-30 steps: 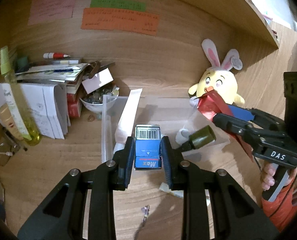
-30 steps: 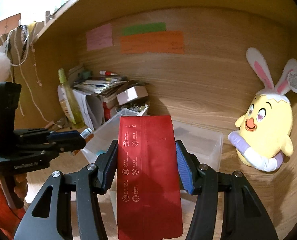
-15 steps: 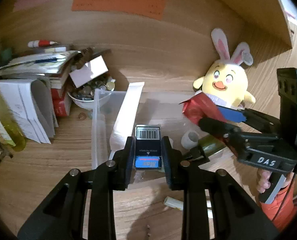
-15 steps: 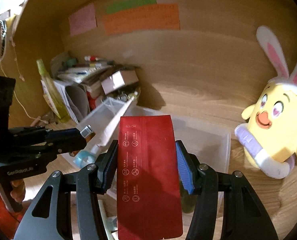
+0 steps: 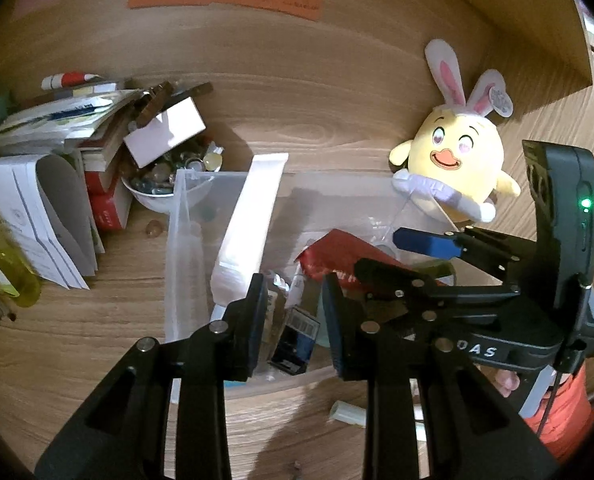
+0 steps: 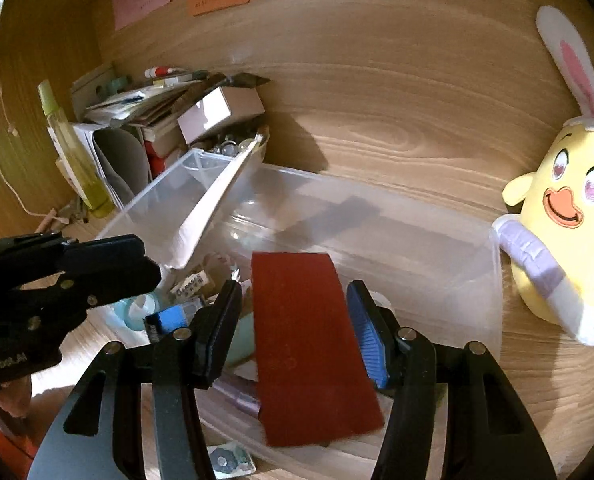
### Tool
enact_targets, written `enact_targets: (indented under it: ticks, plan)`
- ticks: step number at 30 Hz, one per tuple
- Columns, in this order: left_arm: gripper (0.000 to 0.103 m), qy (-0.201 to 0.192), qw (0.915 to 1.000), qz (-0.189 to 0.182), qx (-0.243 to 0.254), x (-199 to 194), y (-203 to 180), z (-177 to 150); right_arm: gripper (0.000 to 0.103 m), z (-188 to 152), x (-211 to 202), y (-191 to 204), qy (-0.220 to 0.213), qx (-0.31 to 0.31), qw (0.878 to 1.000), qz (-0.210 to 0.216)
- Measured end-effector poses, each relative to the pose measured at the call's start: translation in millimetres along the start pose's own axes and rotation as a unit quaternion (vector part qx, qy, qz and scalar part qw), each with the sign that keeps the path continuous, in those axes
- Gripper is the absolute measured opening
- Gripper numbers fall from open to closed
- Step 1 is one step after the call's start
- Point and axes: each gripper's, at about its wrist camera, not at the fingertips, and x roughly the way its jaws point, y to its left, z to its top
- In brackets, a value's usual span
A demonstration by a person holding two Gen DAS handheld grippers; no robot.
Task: Organize objects
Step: 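Carry the red pouch and Max box over the clear box with both grippers, then open the right gripper to drop the pouch while the left gripper releases the Max box, then move both grippers back toward the pink charm and pale green tube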
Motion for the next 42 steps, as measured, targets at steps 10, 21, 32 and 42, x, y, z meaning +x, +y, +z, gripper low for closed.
enact_targets:
  ticks: [10, 21, 32, 42]
  plan:
    - [0.028, -0.009, 0.9995, 0.019, 0.023, -25, -2, -14, 0.051, -5, -45, 10, -0.035, -0.017, 0.999, 0.012]
    - [0.033, -0.001, 0.9988, 0.041, 0.027, -49, 5, -47, 0.052, -37, -80, 35, -0.055, -0.048, 0.997, 0.010]
    - [0.038, 0.028, 0.9972, 0.066, 0.023, -68, 11, -95, 0.052, -72, -82, 44, -0.045, -0.037, 0.998, 0.019]
    - [0.039, 0.066, 0.9960, 0.060, 0.003, -73, 18, -142, 0.048, -108, -67, 43, 0.000, -0.005, 1.000, 0.031]
